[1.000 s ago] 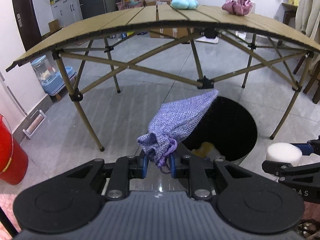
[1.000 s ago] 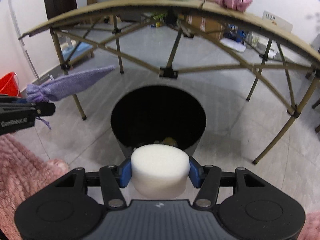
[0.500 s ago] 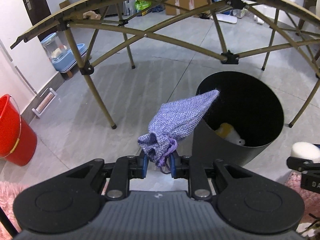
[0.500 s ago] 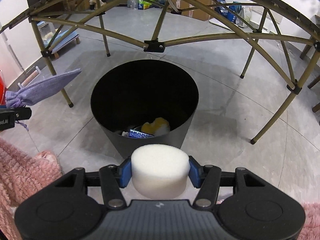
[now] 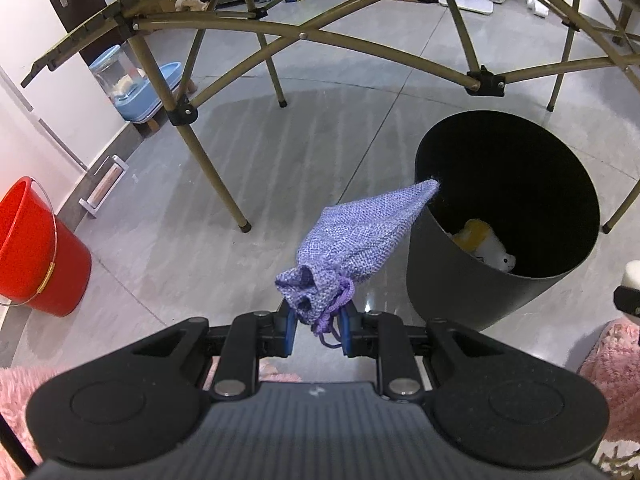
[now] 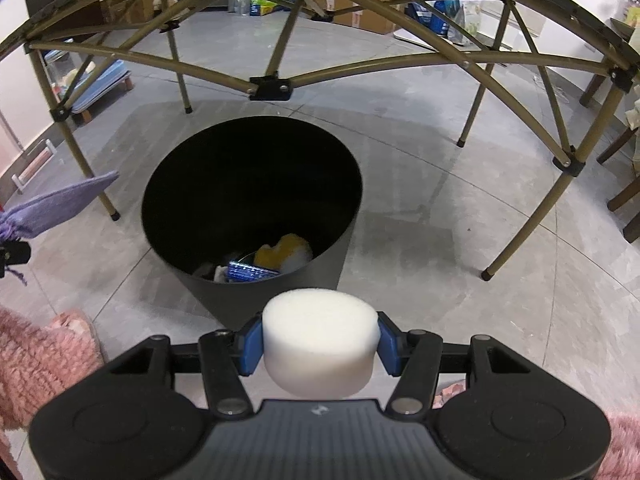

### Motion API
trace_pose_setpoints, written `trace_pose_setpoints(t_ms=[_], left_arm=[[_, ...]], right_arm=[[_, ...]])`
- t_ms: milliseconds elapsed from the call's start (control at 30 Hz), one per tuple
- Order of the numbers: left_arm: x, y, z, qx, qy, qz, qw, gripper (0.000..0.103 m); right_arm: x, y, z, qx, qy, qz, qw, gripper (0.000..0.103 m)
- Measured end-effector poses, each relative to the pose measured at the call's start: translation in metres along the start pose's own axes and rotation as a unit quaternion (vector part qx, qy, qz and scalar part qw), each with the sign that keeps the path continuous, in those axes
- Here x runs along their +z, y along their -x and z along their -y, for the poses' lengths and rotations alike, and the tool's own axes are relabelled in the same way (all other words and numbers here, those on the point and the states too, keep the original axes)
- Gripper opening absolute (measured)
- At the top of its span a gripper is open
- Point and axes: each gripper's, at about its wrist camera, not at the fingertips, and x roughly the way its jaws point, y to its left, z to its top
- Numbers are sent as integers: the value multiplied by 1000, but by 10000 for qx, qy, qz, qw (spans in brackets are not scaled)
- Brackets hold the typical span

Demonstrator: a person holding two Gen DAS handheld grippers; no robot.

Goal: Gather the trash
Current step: 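Carry the purple pouch and foam cylinder down toward the black bin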

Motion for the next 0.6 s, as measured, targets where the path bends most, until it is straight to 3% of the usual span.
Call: trace_pose_setpoints(t_ms=[233,600], left_arm=[[12,-4,13,148,-177,137,9996,21],[30,-4,34,37,-295,292,9991,21]], right_arm=[[6,-6,12,-193,-133,47,9997,55],[15,-13,31,-394,-315,171,9986,55]])
